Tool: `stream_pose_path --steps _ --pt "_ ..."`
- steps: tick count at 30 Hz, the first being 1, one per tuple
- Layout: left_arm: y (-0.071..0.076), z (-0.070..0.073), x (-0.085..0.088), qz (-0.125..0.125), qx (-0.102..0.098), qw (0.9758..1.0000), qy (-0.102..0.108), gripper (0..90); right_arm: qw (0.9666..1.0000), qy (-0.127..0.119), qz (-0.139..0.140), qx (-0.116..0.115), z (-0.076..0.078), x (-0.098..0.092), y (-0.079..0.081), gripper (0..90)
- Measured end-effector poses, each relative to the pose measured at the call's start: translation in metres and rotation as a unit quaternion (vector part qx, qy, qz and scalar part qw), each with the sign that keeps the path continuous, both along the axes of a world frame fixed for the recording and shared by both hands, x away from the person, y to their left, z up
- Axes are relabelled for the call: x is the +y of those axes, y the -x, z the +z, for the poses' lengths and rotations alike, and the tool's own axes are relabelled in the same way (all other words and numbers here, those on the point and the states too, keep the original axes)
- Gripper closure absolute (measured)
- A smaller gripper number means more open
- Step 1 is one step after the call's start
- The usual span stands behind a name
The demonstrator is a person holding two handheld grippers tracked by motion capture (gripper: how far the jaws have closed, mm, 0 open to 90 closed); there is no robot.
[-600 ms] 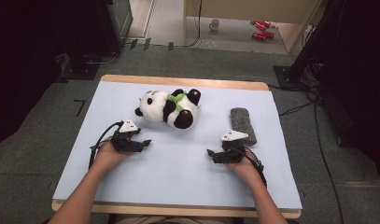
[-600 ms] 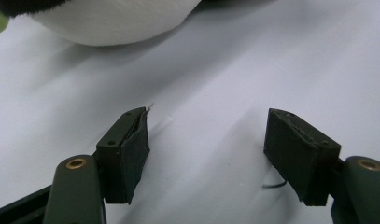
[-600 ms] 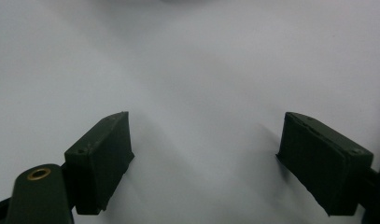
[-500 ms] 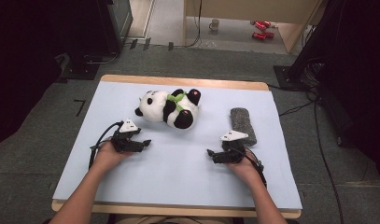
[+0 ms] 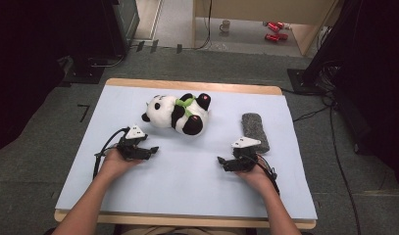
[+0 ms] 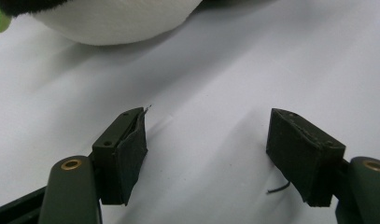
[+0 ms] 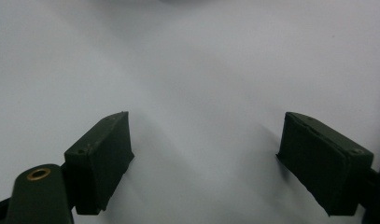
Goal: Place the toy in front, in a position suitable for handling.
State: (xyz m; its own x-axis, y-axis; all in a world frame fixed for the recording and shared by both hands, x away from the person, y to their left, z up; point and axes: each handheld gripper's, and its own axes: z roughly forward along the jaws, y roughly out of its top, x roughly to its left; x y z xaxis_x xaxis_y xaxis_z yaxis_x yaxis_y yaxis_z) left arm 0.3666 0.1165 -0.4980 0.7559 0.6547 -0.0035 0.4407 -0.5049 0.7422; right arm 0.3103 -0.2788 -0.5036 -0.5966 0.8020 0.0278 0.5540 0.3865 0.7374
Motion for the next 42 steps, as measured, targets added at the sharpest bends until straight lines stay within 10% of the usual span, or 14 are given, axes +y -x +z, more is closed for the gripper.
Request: stream_pose_path --steps 19,29,42 --pt "-0.006 0.005 0.009 -0.002 0.02 0.9998 0.008 35.6 1.0 0.002 -0.002 -0.002 0.0 0.0 0.0 15.4" --pt "-0.021 0.036 0.018 -0.012 0.058 0.9969 0.052 45.1 1.0 0.001 -0.002 -0.002 0.0 0.0 0.0 15.5" --pt "-0.027 0.07 0.007 -0.034 0.031 0.996 0.076 41.7 1.0 0.001 -0.002 -0.002 0.0 0.0 0.0 15.5"
